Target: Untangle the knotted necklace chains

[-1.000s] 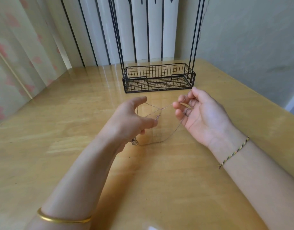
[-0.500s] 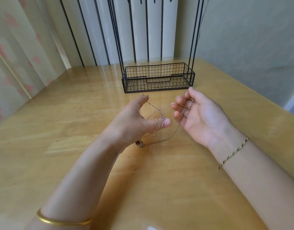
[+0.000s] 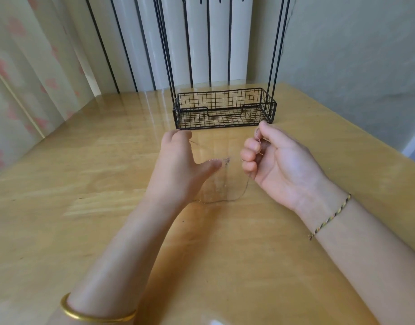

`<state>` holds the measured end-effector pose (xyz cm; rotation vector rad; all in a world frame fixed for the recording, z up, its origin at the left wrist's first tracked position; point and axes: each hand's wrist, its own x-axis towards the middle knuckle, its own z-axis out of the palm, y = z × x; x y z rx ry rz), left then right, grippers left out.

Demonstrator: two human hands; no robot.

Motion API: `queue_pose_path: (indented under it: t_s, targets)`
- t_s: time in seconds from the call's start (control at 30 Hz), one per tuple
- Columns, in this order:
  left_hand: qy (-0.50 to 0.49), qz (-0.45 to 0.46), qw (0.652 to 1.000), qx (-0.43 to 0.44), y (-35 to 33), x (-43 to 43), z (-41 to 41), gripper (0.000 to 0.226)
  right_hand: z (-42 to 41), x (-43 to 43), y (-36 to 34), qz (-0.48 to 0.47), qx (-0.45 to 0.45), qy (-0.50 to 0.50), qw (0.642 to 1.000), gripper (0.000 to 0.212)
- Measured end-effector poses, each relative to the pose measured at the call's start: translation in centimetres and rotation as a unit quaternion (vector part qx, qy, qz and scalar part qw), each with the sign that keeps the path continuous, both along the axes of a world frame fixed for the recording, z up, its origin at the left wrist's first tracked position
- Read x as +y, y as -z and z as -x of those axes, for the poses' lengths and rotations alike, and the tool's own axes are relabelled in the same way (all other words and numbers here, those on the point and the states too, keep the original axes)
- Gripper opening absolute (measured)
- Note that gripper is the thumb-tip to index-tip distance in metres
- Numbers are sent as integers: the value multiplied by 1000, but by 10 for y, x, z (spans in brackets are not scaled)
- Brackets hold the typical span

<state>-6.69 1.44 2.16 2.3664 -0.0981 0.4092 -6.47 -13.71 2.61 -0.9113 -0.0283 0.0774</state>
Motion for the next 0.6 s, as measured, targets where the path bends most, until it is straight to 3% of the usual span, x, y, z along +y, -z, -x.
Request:
queue_pose_path:
  t_s: [0.1,0.17,0.33,0.53,0.6]
  targets:
    - [-6,0,1000,-4,-1,2,-2,55,1,0,1,39,2,-2,999,27]
    - [-1,46,999,22,-1,1,-1,40,3,1,2,121,-11,14,993,24]
    - [-15,124,991,48,-5,4,-1,19,6,1,4,343,-86,81,932,14]
    - [-35,166,984,54,-6,4,-1,39,9,1,4,524,-131,84,837,10]
    - [-40,192,979,54,-6,5,-2,45,9,1,5,550,-135,69,822,7]
